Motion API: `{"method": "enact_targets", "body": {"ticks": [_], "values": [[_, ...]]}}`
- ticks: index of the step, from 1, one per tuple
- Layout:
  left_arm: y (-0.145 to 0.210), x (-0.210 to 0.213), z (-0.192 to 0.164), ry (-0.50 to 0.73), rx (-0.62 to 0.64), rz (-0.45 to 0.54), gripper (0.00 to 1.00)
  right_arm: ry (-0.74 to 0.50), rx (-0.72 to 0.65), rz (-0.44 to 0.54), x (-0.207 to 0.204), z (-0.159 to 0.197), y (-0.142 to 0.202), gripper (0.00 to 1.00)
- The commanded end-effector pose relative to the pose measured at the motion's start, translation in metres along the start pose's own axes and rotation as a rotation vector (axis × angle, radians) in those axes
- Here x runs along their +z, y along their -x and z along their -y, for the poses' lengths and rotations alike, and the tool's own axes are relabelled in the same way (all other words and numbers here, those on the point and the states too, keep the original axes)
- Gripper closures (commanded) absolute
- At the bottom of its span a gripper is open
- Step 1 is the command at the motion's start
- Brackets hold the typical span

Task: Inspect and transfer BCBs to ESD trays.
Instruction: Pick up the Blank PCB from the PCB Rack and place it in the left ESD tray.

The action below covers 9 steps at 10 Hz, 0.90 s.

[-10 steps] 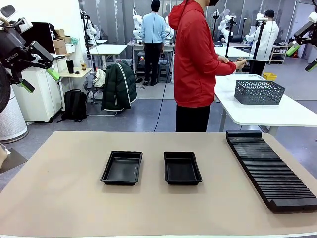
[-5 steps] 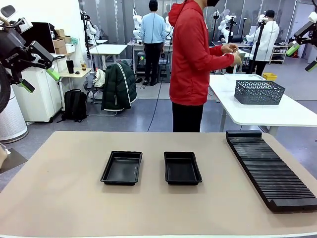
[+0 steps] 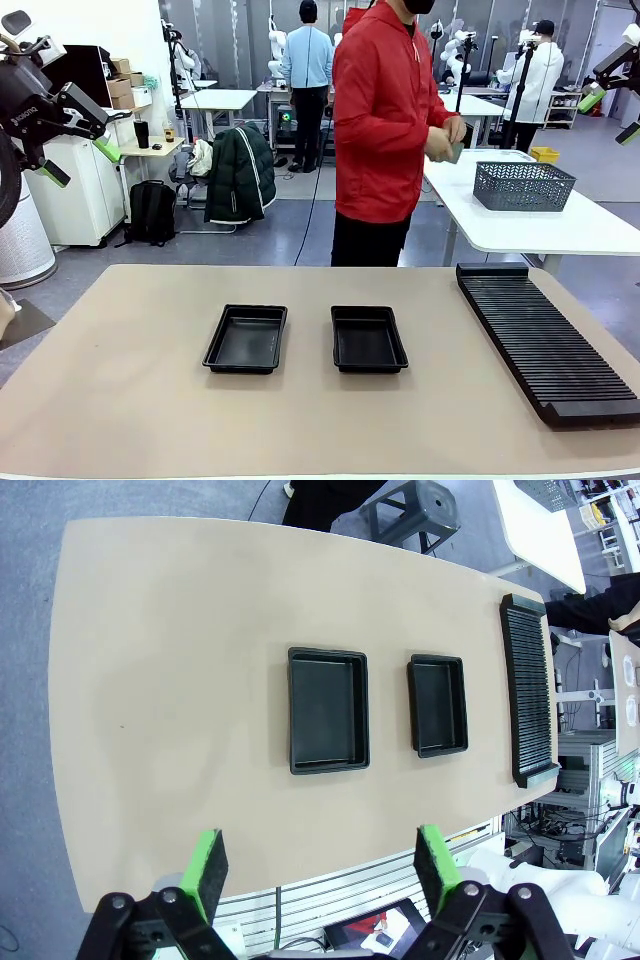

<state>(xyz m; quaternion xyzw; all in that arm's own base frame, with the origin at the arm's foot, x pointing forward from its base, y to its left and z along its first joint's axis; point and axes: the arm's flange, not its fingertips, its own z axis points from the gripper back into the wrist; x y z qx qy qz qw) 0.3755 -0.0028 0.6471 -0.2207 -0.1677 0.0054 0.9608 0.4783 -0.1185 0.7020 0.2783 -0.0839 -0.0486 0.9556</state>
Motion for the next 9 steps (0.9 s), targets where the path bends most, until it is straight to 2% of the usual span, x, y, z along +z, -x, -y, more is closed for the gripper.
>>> {"method": "enact_targets", "body": {"ticks": [1, 9], "values": [[0.0, -0.0034, -0.0021, 0.002, 0.003, 0.007, 0.0, 0.0, -0.001, -0.002, -0.001, 0.0002, 0.0003, 0.0], [0.0, -0.0034, -0.0021, 0.002, 0.003, 0.007, 0.0, 0.0, -0.001, -0.002, -0.001, 0.0002, 0.0003, 0.0]]}}
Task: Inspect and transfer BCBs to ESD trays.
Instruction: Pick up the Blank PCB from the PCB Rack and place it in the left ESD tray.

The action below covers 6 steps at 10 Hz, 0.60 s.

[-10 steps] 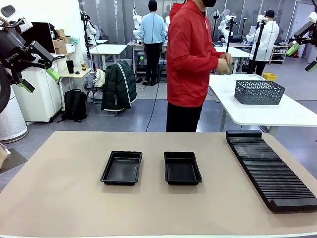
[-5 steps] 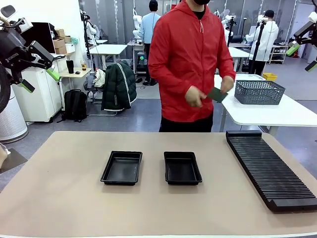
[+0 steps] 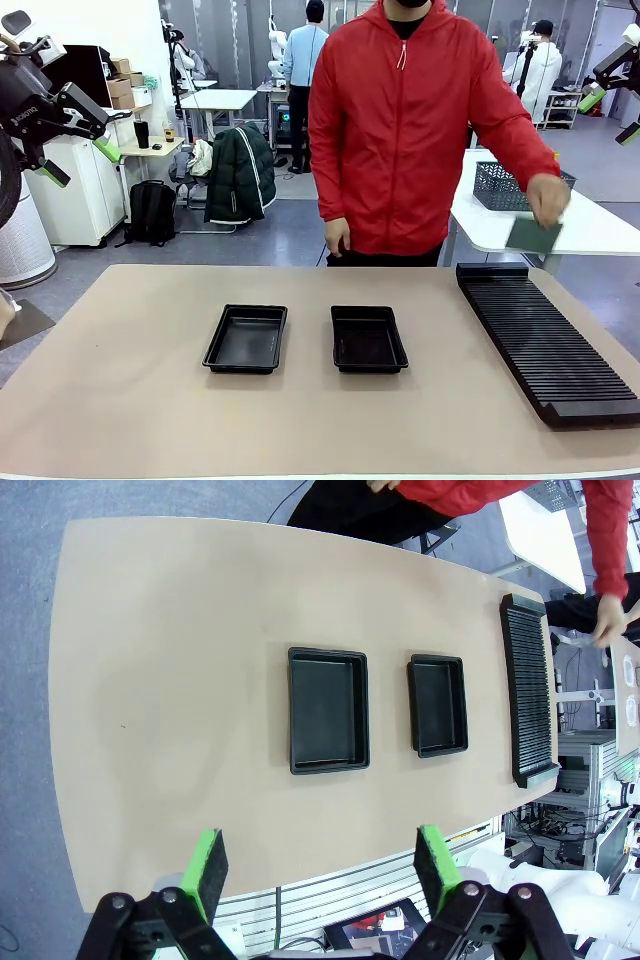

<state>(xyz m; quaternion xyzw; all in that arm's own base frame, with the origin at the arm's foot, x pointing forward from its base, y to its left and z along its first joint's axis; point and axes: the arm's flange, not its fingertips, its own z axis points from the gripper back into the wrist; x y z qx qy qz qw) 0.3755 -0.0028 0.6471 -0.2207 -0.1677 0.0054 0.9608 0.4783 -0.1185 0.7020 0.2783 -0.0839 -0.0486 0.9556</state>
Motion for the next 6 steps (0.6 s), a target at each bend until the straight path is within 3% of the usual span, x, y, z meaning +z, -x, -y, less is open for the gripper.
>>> {"method": "enact_targets", "body": {"ticks": [1, 6], "values": [[0.0, -0.0034, -0.0021, 0.002, 0.003, 0.007, 0.0, 0.0, -0.001, -0.002, -0.001, 0.0002, 0.0003, 0.0], [0.0, -0.0034, -0.0021, 0.002, 0.003, 0.007, 0.0, 0.0, -0.001, -0.002, -0.001, 0.0002, 0.0003, 0.0]]}}
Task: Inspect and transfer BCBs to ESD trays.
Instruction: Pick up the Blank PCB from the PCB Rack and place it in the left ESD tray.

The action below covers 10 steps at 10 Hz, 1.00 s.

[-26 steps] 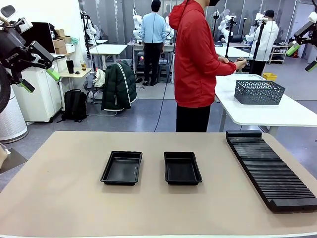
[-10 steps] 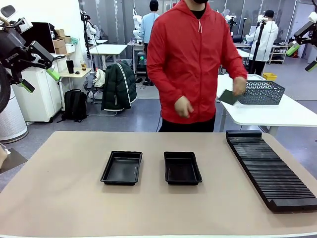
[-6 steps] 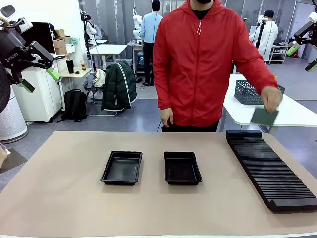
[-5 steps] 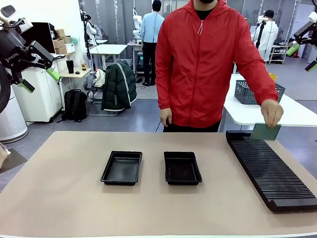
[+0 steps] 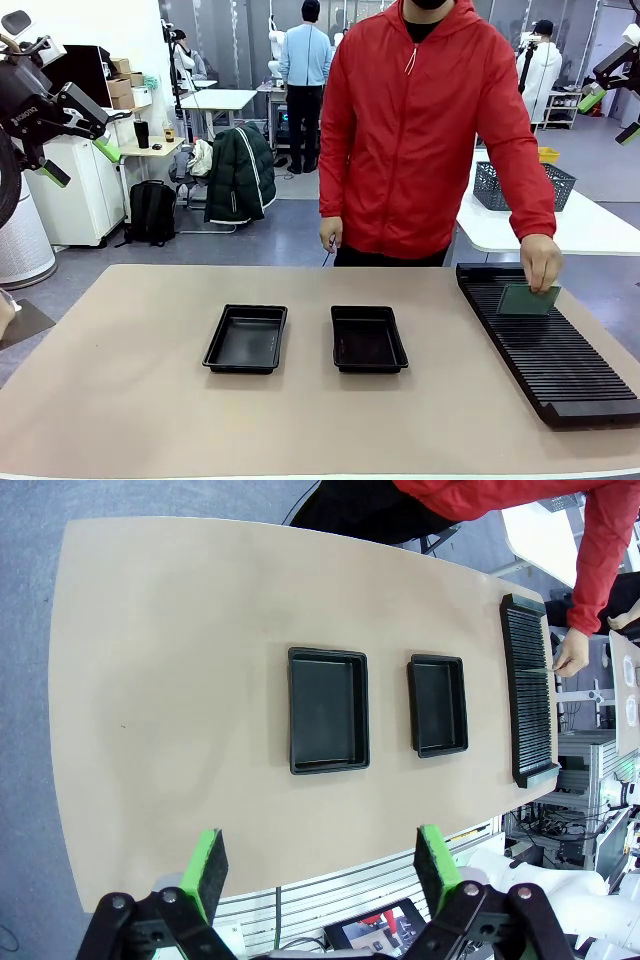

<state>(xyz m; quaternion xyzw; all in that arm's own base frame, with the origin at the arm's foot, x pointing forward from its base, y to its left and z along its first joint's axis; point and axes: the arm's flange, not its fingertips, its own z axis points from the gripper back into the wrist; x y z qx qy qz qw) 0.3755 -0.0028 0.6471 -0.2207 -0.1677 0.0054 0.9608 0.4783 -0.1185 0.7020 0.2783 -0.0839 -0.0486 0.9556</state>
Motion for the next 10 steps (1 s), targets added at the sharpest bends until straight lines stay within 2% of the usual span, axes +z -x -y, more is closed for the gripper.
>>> {"method": "enact_targets", "body": {"ticks": [1, 10], "values": [[0.0, -0.0034, -0.0021, 0.002, 0.003, 0.007, 0.0, 0.0, -0.001, -0.002, -0.001, 0.0002, 0.0003, 0.0], [0.0, -0.0034, -0.0021, 0.002, 0.003, 0.007, 0.0, 0.0, -0.001, -0.002, -0.001, 0.0002, 0.0003, 0.0]]}}
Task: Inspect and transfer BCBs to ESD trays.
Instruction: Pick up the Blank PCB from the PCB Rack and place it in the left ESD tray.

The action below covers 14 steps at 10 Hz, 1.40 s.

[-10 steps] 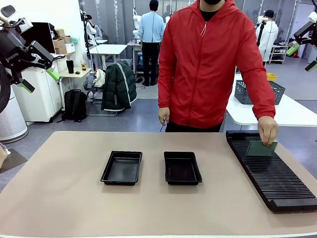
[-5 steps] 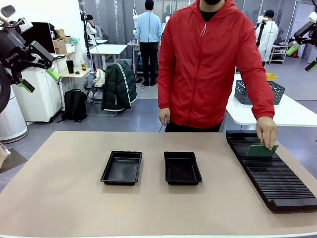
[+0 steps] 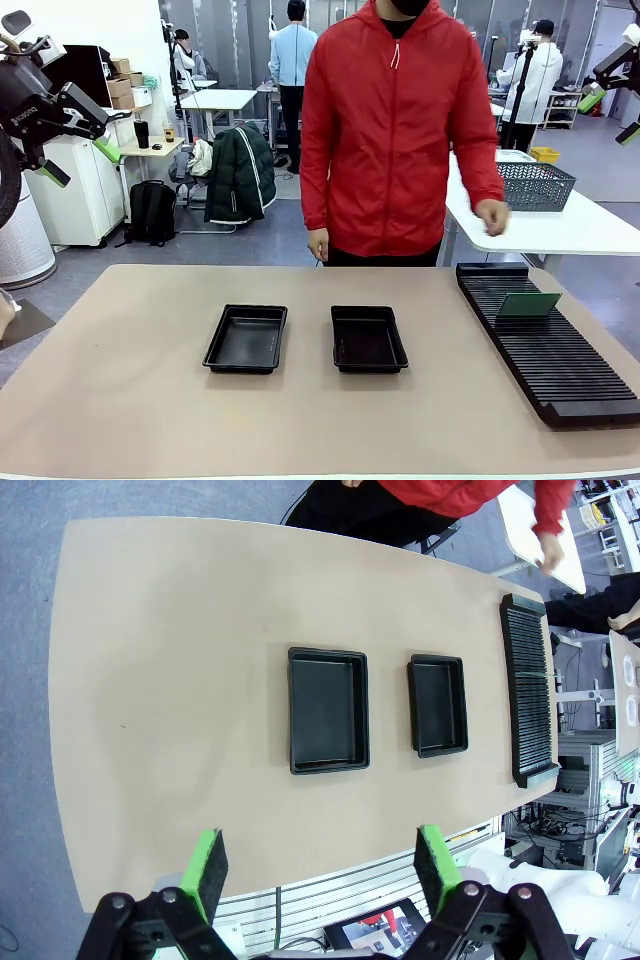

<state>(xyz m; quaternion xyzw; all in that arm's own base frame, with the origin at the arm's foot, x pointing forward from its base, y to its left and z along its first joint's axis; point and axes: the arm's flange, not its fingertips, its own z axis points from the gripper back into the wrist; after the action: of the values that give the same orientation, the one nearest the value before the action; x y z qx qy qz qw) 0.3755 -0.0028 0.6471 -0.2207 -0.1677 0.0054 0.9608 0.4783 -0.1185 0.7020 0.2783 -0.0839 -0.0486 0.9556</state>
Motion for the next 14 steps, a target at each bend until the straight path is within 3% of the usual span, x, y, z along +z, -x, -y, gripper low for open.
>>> {"method": "enact_targets", "body": {"ticks": [1, 7, 11, 14], "values": [[0.0, -0.003, -0.002, 0.002, 0.003, 0.007, 0.0, 0.0, -0.001, -0.002, -0.001, 0.0, 0.0, 0.0], [0.0, -0.003, -0.002, 0.002, 0.003, 0.007, 0.0, 0.008, 0.049, 0.005, -0.006, 0.0, -0.002, 0.0], [0.0, -0.003, -0.002, 0.002, 0.003, 0.007, 0.0, 0.077, 0.381, 0.001, -0.04, 0.014, -0.006, 0.0], [0.0, -0.003, -0.002, 0.002, 0.003, 0.007, 0.0, 0.148, 0.744, -0.042, -0.076, 0.031, -0.006, 0.0]]}}
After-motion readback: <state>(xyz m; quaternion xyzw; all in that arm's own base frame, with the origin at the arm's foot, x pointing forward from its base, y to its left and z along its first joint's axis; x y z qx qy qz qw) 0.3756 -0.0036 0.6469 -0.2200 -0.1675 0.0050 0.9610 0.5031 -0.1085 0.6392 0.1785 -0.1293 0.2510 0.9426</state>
